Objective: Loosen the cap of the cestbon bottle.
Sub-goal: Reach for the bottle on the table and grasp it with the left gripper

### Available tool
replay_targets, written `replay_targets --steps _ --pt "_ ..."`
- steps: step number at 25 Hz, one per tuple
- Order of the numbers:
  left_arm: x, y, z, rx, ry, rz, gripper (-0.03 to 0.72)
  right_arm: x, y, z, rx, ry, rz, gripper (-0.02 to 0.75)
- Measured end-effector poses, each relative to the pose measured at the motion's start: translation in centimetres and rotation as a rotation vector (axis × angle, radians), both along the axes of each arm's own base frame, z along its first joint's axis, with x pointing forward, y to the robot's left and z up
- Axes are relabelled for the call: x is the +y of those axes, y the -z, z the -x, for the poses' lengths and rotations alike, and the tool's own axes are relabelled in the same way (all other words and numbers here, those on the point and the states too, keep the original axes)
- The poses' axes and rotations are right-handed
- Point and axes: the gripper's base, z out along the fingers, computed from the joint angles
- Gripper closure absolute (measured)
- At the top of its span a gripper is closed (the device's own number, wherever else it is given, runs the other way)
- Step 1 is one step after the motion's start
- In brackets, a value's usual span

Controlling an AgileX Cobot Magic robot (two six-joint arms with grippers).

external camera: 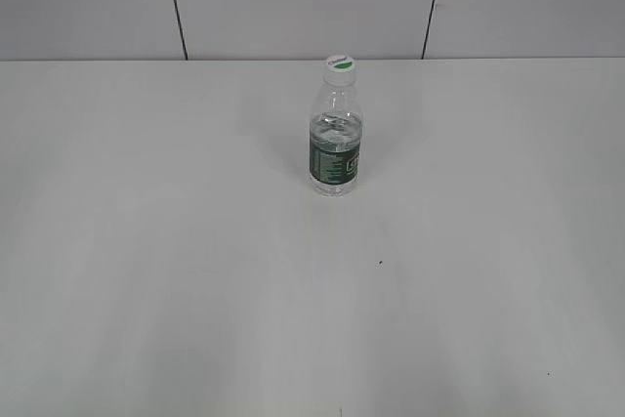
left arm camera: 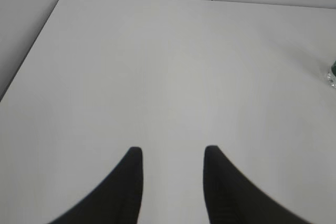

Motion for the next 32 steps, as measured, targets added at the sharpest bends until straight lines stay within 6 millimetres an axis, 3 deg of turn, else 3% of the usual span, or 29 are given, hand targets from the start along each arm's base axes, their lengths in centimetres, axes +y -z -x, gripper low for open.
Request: replay_targets --steps 32 --pt "0.02 0.0 0.0 0.0 -0.001 -0.002 0.442 0.0 0.0 0.0 0.0 0.0 0.0 0.295"
